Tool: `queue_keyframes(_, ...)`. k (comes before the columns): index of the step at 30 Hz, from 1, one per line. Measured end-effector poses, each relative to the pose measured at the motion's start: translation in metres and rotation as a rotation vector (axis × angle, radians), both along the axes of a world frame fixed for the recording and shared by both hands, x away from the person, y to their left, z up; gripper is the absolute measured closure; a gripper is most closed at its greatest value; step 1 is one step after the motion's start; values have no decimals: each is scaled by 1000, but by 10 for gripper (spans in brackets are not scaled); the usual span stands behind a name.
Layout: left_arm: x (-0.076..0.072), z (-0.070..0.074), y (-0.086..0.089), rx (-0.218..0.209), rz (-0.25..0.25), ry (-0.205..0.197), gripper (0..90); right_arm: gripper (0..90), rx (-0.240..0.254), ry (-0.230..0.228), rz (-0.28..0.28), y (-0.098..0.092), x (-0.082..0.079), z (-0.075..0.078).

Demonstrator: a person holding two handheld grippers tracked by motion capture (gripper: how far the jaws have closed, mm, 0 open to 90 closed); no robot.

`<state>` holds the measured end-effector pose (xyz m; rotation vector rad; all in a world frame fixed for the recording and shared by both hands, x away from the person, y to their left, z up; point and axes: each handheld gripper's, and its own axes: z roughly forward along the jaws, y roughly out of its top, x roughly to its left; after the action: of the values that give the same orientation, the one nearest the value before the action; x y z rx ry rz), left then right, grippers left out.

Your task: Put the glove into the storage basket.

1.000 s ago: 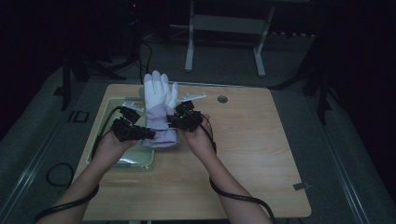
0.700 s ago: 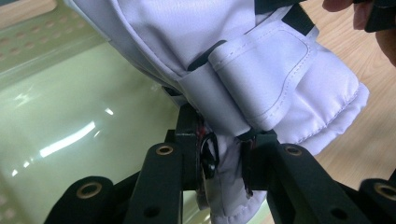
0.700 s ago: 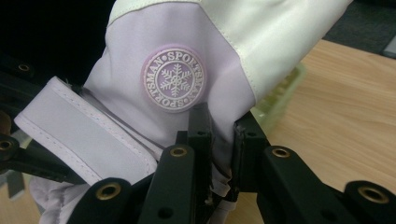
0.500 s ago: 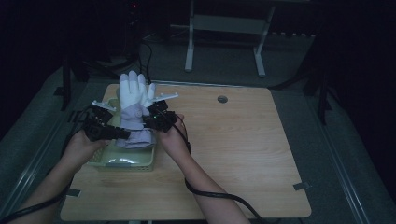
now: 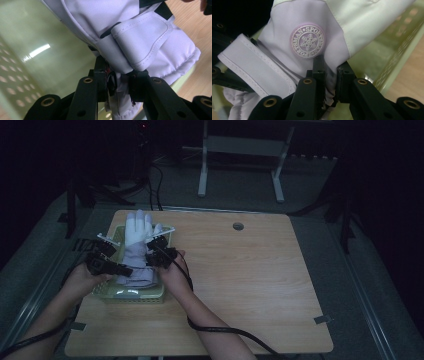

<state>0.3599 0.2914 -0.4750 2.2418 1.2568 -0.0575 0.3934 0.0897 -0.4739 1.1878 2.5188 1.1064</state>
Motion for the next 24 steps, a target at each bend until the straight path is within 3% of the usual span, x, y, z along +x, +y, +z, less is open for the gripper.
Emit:
queue_keyframes(5,1,-16,4,-12,4,36,729,799,-64,36,14,9,1,-14)
queue_keyframes(15,4,-35,2,1,13,95,716,770,-165,73,21,19,3,-23)
queue_keyframes(19,8,-41,0,45,24,140,704,693,-231,81,44,27,3,-24)
queue_keyframes(24,12,-46,-2,48,49,191,676,519,-223,78,57,28,4,-23)
